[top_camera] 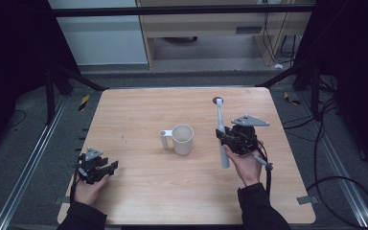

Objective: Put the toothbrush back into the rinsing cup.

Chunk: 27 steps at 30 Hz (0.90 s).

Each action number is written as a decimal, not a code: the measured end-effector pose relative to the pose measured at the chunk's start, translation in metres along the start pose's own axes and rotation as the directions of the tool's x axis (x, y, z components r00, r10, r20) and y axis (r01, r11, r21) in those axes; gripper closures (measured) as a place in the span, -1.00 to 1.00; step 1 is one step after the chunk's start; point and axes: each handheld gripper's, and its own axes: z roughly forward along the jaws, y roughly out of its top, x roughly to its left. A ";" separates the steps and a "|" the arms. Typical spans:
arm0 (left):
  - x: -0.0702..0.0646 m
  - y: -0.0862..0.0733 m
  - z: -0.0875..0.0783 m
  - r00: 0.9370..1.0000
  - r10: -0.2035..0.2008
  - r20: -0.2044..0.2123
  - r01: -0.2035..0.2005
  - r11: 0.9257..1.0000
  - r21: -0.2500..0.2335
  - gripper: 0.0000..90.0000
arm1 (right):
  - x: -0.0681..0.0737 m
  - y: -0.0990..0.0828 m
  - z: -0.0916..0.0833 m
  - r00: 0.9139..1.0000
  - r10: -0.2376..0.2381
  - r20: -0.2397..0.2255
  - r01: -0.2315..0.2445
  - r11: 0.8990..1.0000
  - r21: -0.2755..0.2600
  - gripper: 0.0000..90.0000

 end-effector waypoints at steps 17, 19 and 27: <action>0.000 0.000 0.000 1.000 0.000 0.000 0.000 1.000 -0.003 0.14 | 0.022 0.037 0.017 0.998 0.022 -0.050 -0.030 0.987 -0.157 0.50; 0.000 0.000 0.000 1.000 0.000 -0.001 0.000 1.000 -0.003 0.14 | 0.024 0.042 0.020 0.998 0.027 -0.057 -0.036 0.986 -0.165 0.50; 0.001 0.000 -0.001 1.000 0.002 0.000 -0.002 1.000 -0.003 0.14 | 0.029 0.059 0.036 0.997 0.029 -0.075 -0.042 0.982 -0.186 0.50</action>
